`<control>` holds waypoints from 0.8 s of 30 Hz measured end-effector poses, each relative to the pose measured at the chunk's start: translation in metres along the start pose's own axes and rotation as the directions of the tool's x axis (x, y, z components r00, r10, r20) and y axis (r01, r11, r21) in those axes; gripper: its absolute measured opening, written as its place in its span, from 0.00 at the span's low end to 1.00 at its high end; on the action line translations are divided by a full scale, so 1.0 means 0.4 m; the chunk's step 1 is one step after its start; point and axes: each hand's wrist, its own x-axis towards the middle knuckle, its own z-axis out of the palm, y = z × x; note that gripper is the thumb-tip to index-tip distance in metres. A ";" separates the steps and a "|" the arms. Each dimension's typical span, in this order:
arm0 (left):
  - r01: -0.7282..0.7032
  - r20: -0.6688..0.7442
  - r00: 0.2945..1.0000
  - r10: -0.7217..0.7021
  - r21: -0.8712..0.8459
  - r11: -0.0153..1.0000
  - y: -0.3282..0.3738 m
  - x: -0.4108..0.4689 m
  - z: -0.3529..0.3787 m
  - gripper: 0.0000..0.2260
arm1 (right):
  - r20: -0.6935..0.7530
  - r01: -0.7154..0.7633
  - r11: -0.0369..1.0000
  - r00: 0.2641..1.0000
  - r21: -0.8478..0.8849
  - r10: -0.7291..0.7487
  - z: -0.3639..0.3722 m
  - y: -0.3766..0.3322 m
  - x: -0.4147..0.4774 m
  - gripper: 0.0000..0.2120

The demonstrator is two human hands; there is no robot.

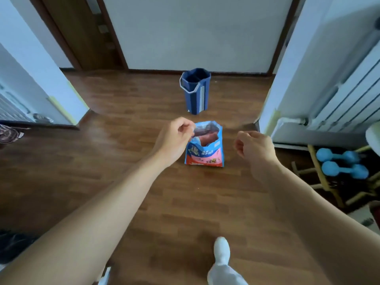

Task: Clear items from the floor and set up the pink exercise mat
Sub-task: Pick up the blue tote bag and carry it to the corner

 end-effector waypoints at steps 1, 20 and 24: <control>-0.007 0.015 1.000 0.007 0.012 1.000 -0.007 0.061 0.008 0.06 | -0.001 -0.004 1.000 1.000 -0.002 0.004 0.021 -0.010 0.057 0.09; -0.127 0.306 0.947 0.101 0.065 0.990 -0.252 0.989 -0.091 0.07 | -0.219 -0.134 0.987 0.964 0.086 0.150 0.518 -0.240 0.750 0.13; -0.189 0.478 0.868 0.133 0.072 0.979 -0.322 1.128 -0.117 0.06 | -0.340 -0.204 0.957 0.902 0.208 0.266 0.619 -0.229 0.780 0.13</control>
